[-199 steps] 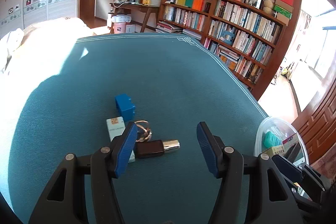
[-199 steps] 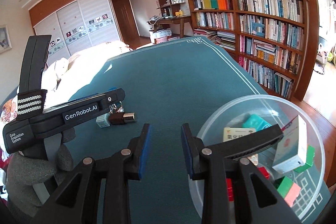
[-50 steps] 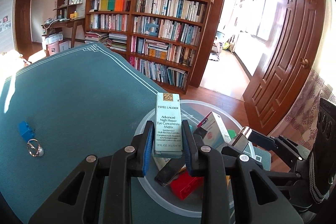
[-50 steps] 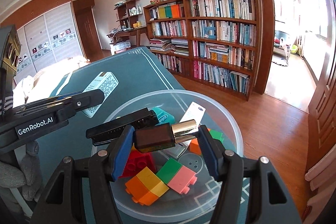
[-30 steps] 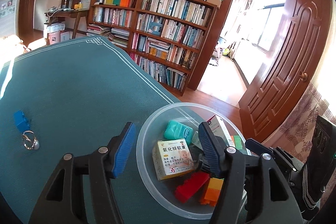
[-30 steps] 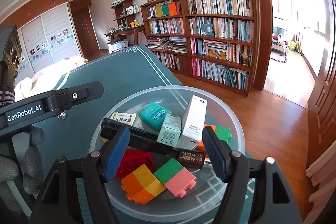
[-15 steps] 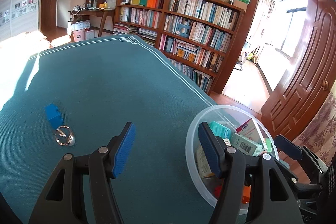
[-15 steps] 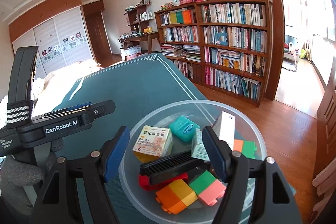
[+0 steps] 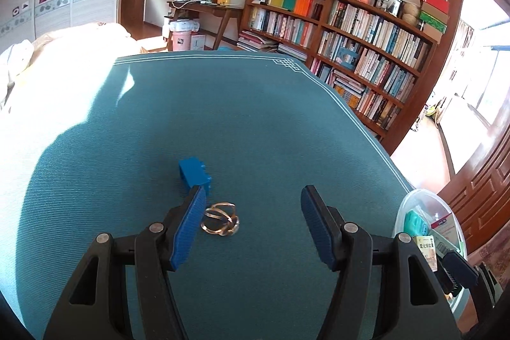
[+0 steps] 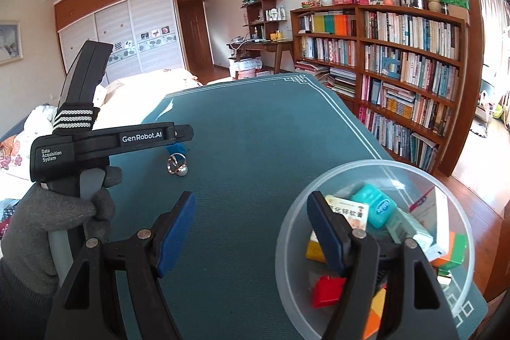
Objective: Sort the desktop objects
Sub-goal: 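Move both open tools back over the blue block and gold ring, then grasp the blue duplo block with the left tool while the right tool grasps the gold ring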
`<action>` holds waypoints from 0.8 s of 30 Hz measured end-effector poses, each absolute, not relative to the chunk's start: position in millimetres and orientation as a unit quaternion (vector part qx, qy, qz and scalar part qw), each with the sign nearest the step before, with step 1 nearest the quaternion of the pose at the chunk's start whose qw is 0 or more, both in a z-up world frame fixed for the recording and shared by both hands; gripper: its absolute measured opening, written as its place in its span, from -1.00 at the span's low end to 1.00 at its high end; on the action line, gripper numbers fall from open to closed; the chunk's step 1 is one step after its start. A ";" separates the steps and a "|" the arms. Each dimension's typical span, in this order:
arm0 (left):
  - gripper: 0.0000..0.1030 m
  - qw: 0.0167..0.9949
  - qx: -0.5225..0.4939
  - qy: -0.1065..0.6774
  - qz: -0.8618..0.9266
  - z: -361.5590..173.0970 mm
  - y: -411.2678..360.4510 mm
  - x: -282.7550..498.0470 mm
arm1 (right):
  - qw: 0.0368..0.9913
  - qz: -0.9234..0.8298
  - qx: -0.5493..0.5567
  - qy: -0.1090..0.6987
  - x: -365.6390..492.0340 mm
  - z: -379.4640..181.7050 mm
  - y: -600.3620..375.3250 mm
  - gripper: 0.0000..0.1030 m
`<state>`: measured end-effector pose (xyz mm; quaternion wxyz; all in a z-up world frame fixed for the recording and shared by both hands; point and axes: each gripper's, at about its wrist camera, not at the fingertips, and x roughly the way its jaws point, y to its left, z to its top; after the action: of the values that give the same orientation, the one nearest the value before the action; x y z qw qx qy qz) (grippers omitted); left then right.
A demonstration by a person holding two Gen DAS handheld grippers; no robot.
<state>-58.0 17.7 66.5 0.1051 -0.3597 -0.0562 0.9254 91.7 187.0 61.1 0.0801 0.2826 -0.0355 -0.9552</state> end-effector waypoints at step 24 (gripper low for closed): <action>0.27 0.064 -0.396 -0.016 0.916 33.7 -2.3 -104.9 | 0.136 -0.922 0.360 -0.049 24.5 23.1 149.7 0.47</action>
<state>-104.8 -2.3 33.7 0.0638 -0.3963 -0.0162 0.9158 24.5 149.7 23.1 0.1356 0.3604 -0.0489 -0.9216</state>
